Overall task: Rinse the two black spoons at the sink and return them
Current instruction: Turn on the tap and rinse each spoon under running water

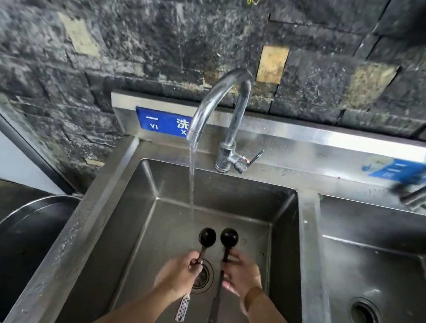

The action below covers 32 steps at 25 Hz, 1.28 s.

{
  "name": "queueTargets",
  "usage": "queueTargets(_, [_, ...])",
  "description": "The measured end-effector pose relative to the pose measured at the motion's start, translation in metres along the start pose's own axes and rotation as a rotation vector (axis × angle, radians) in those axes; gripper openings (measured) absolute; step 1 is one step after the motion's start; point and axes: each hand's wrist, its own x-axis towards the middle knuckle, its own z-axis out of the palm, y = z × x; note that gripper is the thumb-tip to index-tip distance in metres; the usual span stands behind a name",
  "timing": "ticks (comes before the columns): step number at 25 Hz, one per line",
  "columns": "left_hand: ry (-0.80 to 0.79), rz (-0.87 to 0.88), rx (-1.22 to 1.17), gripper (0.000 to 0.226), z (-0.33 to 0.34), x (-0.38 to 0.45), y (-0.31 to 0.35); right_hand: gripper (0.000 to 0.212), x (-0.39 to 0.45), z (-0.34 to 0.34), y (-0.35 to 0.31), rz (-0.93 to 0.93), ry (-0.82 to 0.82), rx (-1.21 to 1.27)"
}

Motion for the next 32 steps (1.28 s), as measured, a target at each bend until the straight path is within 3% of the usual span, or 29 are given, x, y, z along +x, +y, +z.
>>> queueTargets(5, [0.124, 0.046, -0.319, 0.008, -0.026, -0.002, 0.028, 0.033, -0.019, 0.012, -0.035, -0.156, -0.052, 0.042])
queueTargets(10, [0.277, 0.149, -0.224, 0.037, -0.042, -0.004, 0.037, 0.041, -0.019, 0.045, -0.041, -0.379, 0.101, -0.191])
queueTargets(14, [0.353, 0.159, -0.142, 0.049, -0.047, -0.005, 0.03, 0.038, -0.015, 0.069, -0.036, -0.392, 0.084, -0.129])
queueTargets(18, [0.286, 0.131, -0.274, 0.046, -0.054, 0.005, 0.021, 0.027, -0.007, 0.082, -0.039, -0.264, 0.037, 0.215])
queueTargets(20, [0.233, 0.137, -0.366, 0.046, -0.061, 0.01, 0.018, 0.026, -0.004, 0.084, -0.045, -0.235, 0.027, 0.267])
queueTargets(27, [0.2, 0.147, -0.506, 0.028, -0.08, 0.02, 0.013, 0.022, 0.002, 0.096, -0.062, -0.313, 0.041, 0.177])
queueTargets(32, [0.141, -0.048, -0.794, 0.013, -0.098, 0.026, 0.015, 0.02, 0.004, 0.102, -0.077, -0.404, 0.061, -0.023])
